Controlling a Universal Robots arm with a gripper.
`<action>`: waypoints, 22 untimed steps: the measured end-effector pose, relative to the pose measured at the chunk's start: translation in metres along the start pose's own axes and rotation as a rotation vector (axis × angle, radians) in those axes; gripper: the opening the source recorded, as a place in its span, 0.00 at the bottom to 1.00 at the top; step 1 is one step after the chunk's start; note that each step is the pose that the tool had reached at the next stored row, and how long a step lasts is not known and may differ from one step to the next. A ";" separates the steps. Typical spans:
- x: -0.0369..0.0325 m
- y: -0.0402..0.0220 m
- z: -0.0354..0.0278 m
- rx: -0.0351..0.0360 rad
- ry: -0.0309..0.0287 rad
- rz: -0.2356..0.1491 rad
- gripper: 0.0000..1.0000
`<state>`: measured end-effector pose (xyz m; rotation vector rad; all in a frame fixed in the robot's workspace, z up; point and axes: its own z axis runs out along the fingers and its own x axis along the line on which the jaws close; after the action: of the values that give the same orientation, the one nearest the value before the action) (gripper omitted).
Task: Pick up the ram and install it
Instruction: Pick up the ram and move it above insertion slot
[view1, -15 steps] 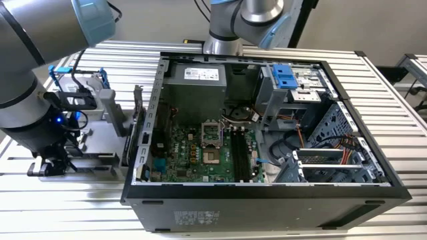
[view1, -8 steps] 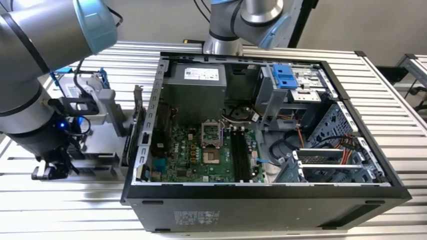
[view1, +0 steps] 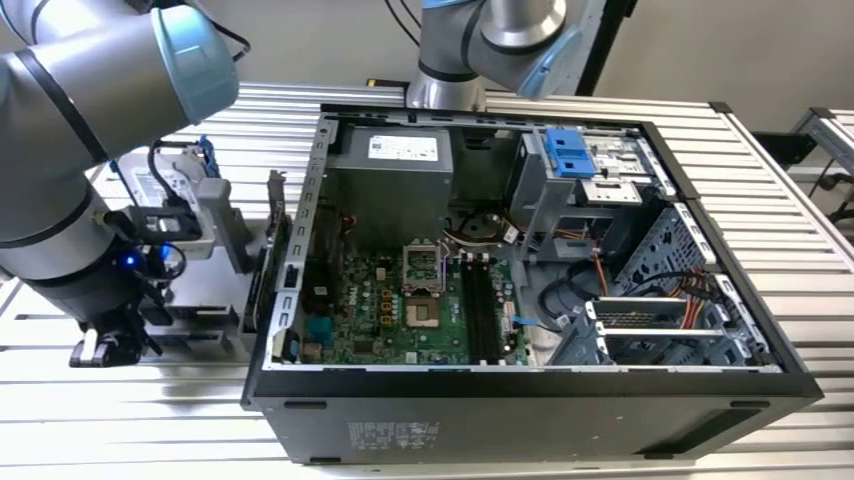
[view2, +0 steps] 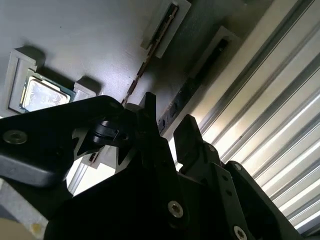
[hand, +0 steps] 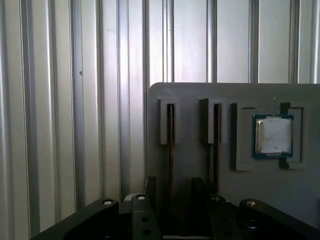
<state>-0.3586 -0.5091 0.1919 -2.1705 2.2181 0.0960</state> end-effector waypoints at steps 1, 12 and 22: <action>0.0001 0.0000 0.0002 -0.0002 0.0002 0.000 1.00; 0.0001 0.0000 0.0013 0.0001 -0.0001 0.000 1.00; 0.0001 -0.0001 0.0015 0.0001 -0.0001 0.000 0.00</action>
<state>-0.3586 -0.5091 0.1904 -2.1703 2.2181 0.0960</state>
